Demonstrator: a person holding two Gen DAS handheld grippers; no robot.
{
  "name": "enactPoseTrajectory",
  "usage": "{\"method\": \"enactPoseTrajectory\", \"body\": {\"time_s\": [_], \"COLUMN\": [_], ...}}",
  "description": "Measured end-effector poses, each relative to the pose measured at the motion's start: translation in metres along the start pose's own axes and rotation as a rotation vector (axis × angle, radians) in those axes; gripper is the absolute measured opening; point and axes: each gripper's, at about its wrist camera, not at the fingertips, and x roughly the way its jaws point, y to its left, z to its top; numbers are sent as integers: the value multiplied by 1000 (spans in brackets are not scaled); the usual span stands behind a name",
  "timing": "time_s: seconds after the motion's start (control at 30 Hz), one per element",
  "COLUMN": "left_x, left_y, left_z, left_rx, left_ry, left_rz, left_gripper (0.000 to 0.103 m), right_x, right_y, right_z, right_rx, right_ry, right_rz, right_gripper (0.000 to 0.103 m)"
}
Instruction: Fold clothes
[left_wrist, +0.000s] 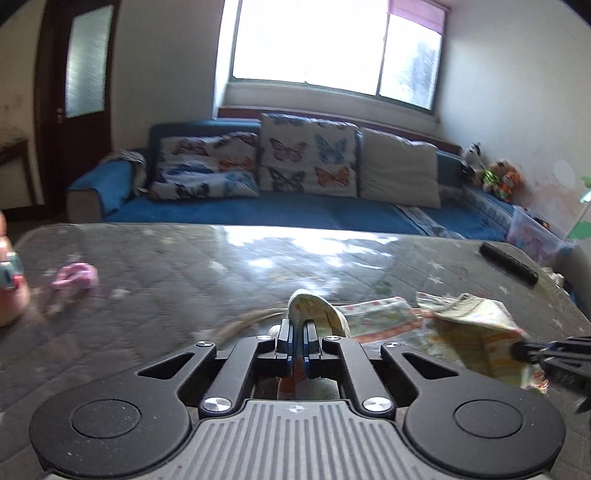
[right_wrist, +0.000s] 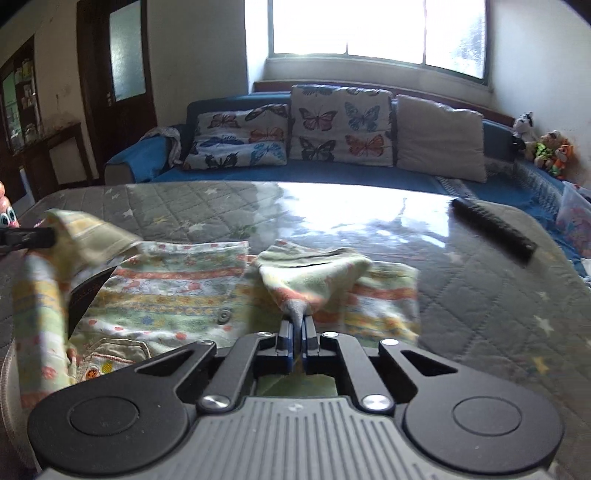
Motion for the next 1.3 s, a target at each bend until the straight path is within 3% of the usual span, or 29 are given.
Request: {"method": "enactPoseTrajectory", "body": {"time_s": [0.37,0.6,0.7,0.77,0.83,0.9,0.97,1.03,1.1,1.2,1.3], "left_x": [-85,-109,-111,-110,-110,-110,-109,-109,-108,-107,-104], "left_y": [71,89,95,95,94,92,90,89,87,87,85], "left_z": [-68,-101,-107,-109,-109,-110,-111,-113,-113,-113,-112], "left_rx": [-194,-235,-237,-233,-225,-211,-196,-186,-176,-164,-153], "left_ry": [6,45,69,77,83,83,85,87,89,94,100], "left_rz": [157,218,227,232,236,241,247,255,267,272,284], "left_gripper": [5,5,5,7,9,10,16,35,44,50,54], "right_x": [-95,-116,-118,-119,-115,-110,-102,-91,-78,-66,-70], "right_y": [-70,-98,-105,-110,-107,-100,-90,-81,-75,-73,-85], "right_z": [-60,-109,-125,-136,-132,-126,-121,-118,-115,-108,-99], "right_rx": [155,251,279,298,258,203,141,79,23,-29,-3], "right_ry": [-79,-9,24,46,45,42,46,54,57,39,1], "right_rz": [-138,-195,-211,-222,-231,-243,-263,-283,-308,-337,-369], "right_gripper": [3,4,13,29,33,44,50,59,62,68,68]}}
